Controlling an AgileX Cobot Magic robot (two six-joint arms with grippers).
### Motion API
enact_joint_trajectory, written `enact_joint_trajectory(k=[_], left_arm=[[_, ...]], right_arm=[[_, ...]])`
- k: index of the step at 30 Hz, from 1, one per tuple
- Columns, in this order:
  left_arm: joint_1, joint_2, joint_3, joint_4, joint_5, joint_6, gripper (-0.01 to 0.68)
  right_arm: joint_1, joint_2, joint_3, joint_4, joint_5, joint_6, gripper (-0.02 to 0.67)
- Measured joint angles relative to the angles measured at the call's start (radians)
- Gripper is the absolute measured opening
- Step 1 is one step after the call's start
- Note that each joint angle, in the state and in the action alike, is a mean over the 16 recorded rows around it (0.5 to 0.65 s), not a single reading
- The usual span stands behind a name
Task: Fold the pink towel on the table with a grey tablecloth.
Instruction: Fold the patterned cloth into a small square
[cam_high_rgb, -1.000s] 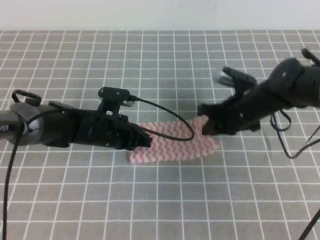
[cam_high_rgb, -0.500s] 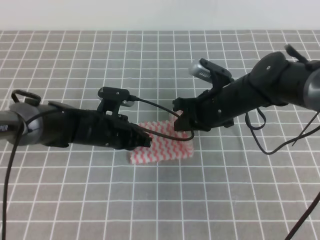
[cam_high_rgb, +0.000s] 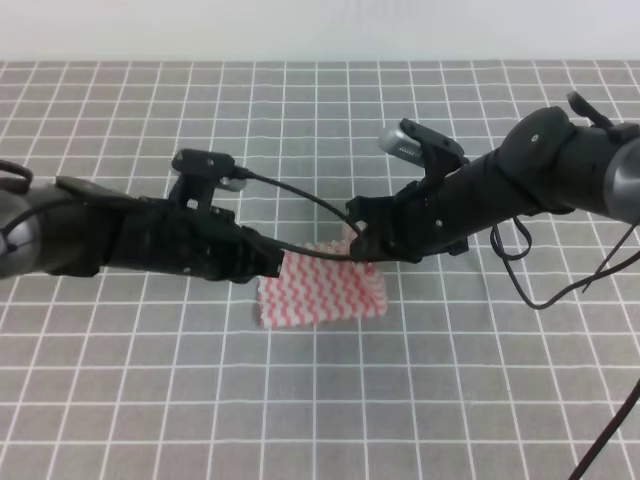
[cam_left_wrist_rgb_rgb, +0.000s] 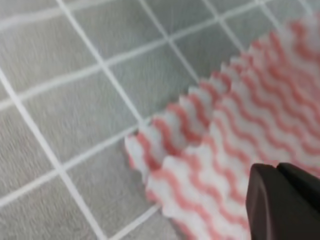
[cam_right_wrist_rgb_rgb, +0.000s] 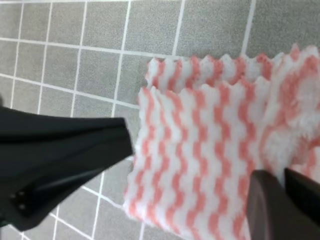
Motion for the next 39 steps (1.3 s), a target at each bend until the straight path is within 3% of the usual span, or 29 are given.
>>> enact_joint_trajectory(k=[39], left_arm=[[0.005, 0.083, -0.004, 0.024, 0.012, -0.023, -0.004]], right_arm=[[0.118, 0.097, -0.081, 0.056, -0.051, -0.002, -0.014]])
